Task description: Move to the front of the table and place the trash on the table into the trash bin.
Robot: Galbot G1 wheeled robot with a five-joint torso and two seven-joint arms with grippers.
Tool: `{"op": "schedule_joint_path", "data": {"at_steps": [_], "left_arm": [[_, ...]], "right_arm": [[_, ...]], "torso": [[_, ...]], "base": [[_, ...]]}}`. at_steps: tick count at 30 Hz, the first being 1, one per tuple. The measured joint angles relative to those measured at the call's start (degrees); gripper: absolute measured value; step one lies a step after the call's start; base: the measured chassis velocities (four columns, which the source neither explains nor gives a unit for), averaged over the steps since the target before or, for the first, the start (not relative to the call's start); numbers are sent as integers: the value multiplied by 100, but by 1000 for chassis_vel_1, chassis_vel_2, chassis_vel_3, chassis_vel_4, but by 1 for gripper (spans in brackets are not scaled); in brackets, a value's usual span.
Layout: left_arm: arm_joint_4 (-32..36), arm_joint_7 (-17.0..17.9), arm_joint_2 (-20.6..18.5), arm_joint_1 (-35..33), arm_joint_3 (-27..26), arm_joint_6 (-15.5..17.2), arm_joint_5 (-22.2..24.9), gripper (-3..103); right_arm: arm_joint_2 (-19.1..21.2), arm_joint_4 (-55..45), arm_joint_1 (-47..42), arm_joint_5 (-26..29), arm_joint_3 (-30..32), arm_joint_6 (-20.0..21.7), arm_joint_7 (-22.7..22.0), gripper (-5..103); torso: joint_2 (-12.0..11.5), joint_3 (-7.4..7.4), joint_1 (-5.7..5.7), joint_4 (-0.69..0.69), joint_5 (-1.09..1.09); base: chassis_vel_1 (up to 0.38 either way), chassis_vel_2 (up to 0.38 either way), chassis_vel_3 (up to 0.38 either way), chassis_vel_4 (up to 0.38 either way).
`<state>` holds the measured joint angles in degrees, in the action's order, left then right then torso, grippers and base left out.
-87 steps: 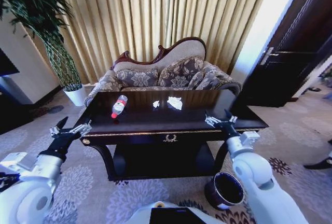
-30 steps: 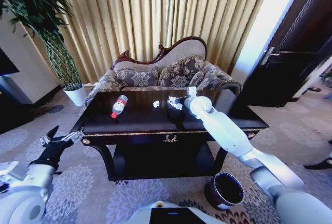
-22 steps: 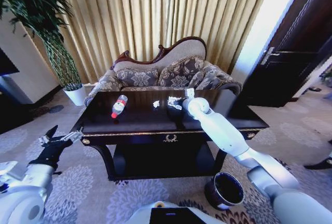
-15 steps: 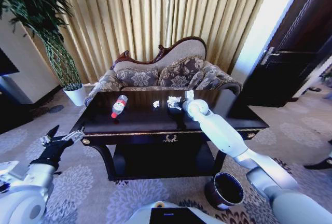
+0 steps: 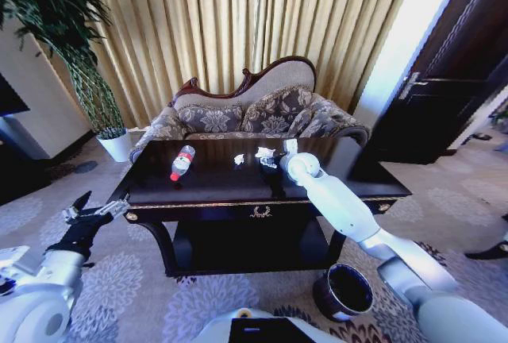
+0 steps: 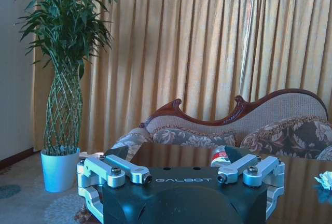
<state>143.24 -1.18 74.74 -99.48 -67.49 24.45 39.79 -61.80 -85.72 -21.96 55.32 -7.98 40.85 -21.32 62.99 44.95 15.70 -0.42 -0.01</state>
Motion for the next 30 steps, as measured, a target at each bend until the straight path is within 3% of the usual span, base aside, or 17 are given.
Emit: {"op": "schedule_joint_path", "data": {"at_steps": [3, 5, 13, 30], "left_arm": [[0, -2, -10, 6, -4, -5, 3, 100], [0, -4, -8, 7, -4, -6, 4, 100], [0, -43, 11, 15, 12, -10, 4, 100], [0, -71, -44, 23, 33, -13, 8, 100]], "right_arm": [[18, -42, -34, -21, 12, -8, 8, 39], [27, -62, -45, -23, 18, -11, 10, 39], [128, -244, -126, -24, 89, -25, 12, 2], [241, -429, -253, 33, 196, -67, 33, 0]], "torso": [[0, 0, 0, 0, 0], [0, 0, 0, 0, 0], [0, 0, 0, 0, 0], [0, 0, 0, 0, 0]], "base": [[0, 0, 0, 0], [0, 0, 0, 0], [0, 0, 0, 0], [0, 0, 0, 0]]}}
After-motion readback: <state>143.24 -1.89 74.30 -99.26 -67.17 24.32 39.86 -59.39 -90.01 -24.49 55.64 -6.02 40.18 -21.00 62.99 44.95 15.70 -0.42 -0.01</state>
